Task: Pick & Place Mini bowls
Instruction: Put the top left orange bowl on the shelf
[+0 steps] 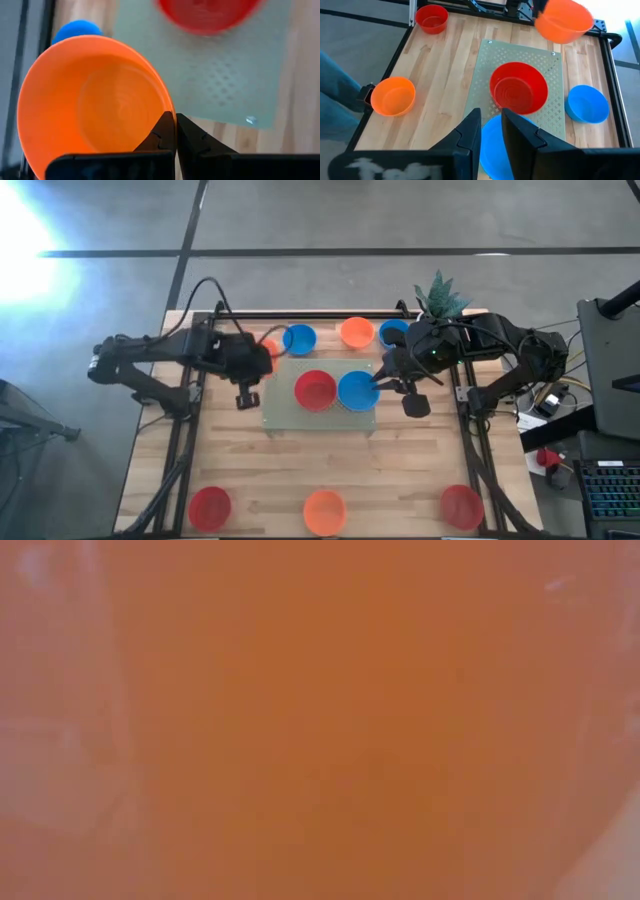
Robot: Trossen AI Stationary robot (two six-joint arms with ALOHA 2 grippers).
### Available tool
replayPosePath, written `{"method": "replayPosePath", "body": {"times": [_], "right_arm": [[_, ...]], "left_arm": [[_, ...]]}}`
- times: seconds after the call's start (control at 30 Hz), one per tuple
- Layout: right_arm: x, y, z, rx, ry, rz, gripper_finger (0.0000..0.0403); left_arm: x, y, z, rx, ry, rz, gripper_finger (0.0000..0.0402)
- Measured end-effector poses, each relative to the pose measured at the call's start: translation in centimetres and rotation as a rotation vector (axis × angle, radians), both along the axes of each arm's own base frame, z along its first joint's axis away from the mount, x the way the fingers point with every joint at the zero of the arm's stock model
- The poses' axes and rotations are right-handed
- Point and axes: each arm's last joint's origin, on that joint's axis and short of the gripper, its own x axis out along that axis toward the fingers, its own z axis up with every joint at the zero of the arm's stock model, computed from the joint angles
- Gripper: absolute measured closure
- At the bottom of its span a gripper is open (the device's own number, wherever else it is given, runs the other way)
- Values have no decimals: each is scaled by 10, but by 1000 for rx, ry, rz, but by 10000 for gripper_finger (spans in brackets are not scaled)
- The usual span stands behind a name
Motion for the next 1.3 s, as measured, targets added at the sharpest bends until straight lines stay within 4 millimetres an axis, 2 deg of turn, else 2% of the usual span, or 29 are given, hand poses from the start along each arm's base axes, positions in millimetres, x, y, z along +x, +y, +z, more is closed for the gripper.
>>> {"method": "replayPosePath", "body": {"times": [0.3, 0.47, 0.73, 1.3], "right_arm": [[0, 0, 0, 0, 0, 0, 337], [0, 0, 0, 19, 4, -17, 333], [0, 0, 0, 33, 6, -30, 330], [0, 0, 0, 30, 7, -28, 332]], "left_arm": [[-1, -34, -1, 17, 15, -212, 401], [8, -46, -10, 32, 63, -294, 401], [30, -53, -37, 44, 194, -372, 402], [43, -56, -46, 44, 190, -406, 401]]}}
